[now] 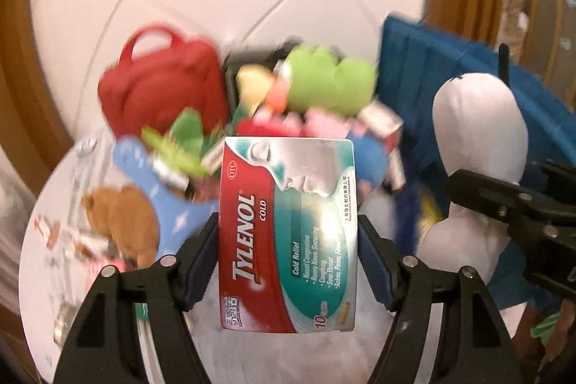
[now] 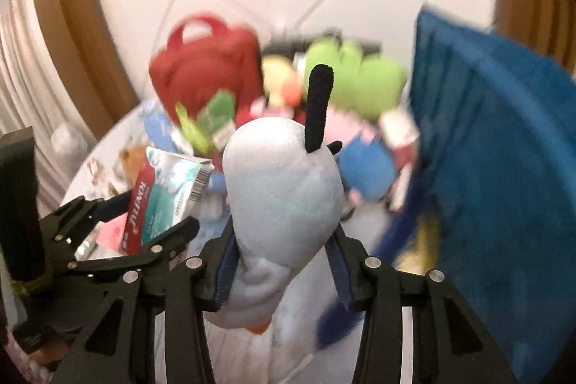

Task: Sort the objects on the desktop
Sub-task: 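Lift the Tylenol box and white plush over the blue crate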

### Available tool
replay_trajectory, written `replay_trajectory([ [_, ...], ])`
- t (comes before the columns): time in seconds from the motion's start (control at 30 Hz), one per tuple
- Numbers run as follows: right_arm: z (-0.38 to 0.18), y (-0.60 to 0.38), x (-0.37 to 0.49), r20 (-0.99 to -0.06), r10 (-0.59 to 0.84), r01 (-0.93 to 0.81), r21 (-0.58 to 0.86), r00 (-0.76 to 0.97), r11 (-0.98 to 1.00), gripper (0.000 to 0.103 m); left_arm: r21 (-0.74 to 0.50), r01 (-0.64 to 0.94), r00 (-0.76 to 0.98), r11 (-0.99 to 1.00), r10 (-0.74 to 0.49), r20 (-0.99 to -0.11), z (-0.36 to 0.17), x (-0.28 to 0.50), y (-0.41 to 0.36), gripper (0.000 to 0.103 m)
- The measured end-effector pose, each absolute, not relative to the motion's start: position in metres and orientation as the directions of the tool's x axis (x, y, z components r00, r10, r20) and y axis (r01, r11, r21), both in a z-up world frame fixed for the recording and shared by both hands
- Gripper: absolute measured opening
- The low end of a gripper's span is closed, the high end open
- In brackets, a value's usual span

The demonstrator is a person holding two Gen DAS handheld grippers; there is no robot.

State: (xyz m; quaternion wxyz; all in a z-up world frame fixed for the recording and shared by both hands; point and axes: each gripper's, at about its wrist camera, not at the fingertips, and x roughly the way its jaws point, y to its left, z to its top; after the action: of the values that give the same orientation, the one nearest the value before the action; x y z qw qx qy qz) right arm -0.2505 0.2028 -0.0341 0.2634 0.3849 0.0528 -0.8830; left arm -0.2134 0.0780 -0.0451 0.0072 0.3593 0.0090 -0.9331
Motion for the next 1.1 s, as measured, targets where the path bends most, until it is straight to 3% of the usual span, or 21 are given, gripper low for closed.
replay_trajectory([
  [0.37, 0.086, 0.329, -0.193, -0.468, -0.323, 0.344, 0.044, -0.823, -0.938, 0.045, -0.014, -0.193, -0.865, -0.981, 0.177, -0.470, 0.057, -0.209, 0.191, 0.071],
  [0.57, 0.117, 0.412, -0.174, -0.389, -0.204, 0.216, 0.013, -0.899, -0.976, 0.045, -0.010, -0.321, -0.851, -0.947, 0.293, -0.436, 0.089, -0.204, 0.278, 0.071],
  [0.73, 0.115, 0.478, -0.181, -0.407, -0.097, 0.116, -0.022, -0.908, -0.993, 0.045, -0.010, -0.380, -0.810, -0.925, 0.338, -0.479, 0.088, -0.206, 0.349, 0.071],
  [1.1, 0.058, 0.573, -0.233, -0.572, -0.021, 0.059, -0.047, -0.820, -0.997, 0.044, 0.038, -0.455, -0.661, -0.890, 0.309, -0.684, 0.060, -0.238, 0.443, 0.071],
])
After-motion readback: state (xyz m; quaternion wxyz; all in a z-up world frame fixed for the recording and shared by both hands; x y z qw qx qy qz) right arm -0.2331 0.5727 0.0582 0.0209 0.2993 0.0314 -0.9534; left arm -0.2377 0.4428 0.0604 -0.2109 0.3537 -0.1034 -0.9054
